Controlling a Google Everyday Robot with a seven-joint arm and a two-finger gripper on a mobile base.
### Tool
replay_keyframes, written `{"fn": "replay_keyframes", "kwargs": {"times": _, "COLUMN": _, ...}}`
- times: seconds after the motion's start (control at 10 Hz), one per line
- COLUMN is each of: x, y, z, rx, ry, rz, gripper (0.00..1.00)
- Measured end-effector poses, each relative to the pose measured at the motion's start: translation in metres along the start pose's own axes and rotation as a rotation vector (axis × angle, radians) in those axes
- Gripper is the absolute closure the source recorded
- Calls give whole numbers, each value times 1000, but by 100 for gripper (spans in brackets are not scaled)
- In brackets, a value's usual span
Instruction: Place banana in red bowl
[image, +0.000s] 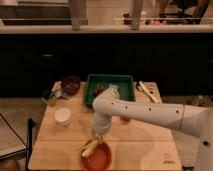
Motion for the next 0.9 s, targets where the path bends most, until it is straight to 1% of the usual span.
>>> {"fn": "replay_keyframes", "kwargs": {"times": 0.1, "x": -3, "y": 1, "z": 1, "rx": -10, "ry": -3, "rz": -25, "gripper": 100}}
{"fn": "replay_keyframes", "kwargs": {"times": 0.2, "x": -6, "y": 1, "z": 3, "rx": -27, "ry": -5, "rz": -51, "gripper": 100}}
{"fn": "replay_keyframes", "kwargs": {"times": 0.5, "x": -11, "y": 4, "z": 6, "rx": -63, "ry": -9, "rz": -85, "gripper": 100}}
{"fn": "replay_keyframes", "kwargs": {"times": 0.9, "x": -17, "y": 8, "z": 6, "rx": -85, "ry": -2, "rz": -109, "gripper": 100}}
